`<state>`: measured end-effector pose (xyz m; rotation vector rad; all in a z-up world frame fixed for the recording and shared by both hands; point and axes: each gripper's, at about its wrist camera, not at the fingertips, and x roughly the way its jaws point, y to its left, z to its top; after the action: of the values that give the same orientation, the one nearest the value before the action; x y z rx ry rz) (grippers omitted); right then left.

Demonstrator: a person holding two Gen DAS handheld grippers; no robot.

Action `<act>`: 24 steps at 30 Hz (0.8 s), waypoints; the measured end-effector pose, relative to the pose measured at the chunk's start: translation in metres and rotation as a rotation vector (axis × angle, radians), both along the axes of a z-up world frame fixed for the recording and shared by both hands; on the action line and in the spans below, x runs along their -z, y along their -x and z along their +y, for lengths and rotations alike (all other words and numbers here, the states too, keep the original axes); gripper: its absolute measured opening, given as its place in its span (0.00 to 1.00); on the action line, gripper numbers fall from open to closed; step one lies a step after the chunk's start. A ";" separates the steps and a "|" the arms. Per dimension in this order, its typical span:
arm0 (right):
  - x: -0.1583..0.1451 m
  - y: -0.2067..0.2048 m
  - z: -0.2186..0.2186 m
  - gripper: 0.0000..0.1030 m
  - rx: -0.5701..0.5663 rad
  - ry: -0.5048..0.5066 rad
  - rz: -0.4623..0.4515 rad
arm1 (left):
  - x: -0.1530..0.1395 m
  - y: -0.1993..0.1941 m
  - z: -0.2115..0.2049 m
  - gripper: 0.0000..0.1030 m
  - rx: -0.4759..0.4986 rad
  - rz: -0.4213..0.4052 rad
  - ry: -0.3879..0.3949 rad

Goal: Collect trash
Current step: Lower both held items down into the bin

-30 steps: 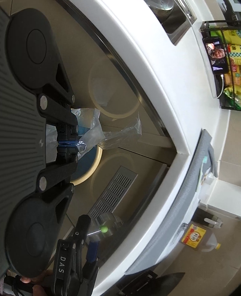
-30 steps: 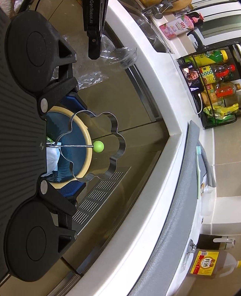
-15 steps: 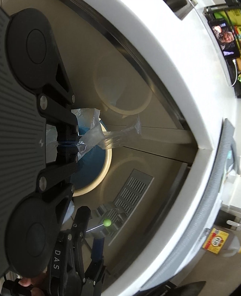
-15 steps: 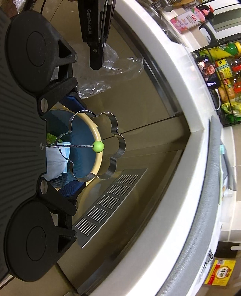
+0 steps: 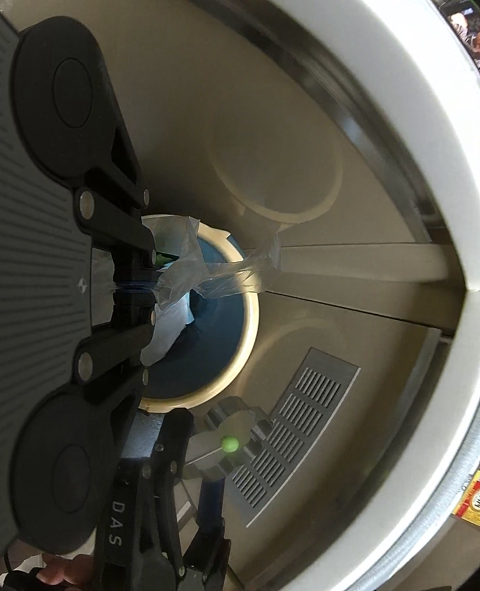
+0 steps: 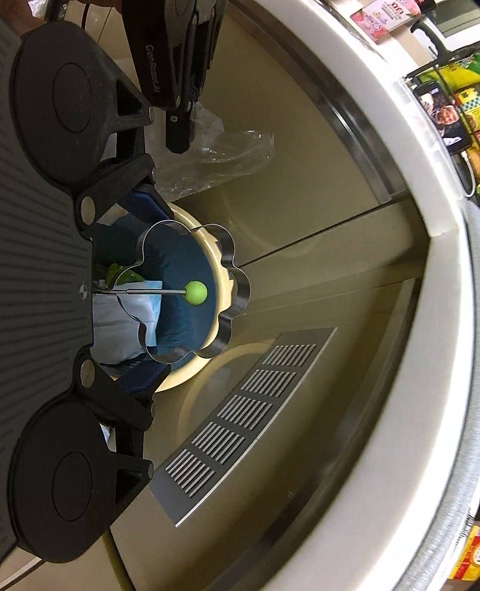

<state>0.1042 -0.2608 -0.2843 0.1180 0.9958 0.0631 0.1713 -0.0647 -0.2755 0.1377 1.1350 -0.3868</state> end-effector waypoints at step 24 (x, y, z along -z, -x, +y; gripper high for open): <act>0.066 -0.056 0.008 0.80 -0.022 0.037 0.176 | 0.083 -0.048 -0.025 0.01 0.015 0.191 -0.073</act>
<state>0.1601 -0.2526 -0.3502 0.0794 1.1733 0.0544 0.2195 -0.0894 -0.3588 0.1767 1.3377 -0.3777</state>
